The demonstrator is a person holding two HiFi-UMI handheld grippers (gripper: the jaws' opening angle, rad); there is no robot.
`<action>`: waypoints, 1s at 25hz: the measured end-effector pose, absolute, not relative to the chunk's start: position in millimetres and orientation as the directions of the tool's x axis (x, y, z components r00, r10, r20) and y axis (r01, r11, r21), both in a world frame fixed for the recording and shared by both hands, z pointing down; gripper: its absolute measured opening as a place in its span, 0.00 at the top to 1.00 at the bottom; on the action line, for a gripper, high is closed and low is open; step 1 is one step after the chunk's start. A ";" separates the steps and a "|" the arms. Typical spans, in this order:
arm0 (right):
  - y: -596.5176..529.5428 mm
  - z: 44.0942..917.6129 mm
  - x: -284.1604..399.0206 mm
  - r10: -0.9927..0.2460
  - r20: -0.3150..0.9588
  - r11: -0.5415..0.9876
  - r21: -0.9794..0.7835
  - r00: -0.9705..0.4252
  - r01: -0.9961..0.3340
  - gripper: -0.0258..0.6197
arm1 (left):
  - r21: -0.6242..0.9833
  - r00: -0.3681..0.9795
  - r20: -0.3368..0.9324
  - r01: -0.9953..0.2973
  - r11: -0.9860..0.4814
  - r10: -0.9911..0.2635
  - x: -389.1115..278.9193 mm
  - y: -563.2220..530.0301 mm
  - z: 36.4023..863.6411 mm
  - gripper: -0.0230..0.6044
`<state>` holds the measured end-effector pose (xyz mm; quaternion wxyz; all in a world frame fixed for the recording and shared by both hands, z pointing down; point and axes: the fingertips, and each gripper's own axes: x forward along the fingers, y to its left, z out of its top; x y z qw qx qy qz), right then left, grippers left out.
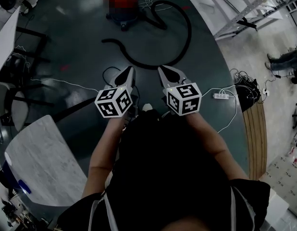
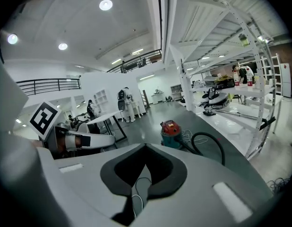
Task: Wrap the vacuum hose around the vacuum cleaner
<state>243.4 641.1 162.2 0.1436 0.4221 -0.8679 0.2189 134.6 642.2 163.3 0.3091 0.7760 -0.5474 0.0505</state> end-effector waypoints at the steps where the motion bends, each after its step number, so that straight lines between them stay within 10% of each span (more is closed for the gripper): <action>1: 640.3 163.6 239.5 -0.669 0.440 0.545 -0.257 -0.599 -0.798 0.96 | 0.424 0.400 0.419 -0.880 -0.215 -0.815 130.8 641.3 164.3 0.95; 25: 558.8 211.3 217.7 -0.637 0.528 0.508 -0.261 -0.562 -0.821 0.96 | 0.400 0.398 0.505 -0.894 -0.200 -0.766 88.8 565.3 209.8 0.95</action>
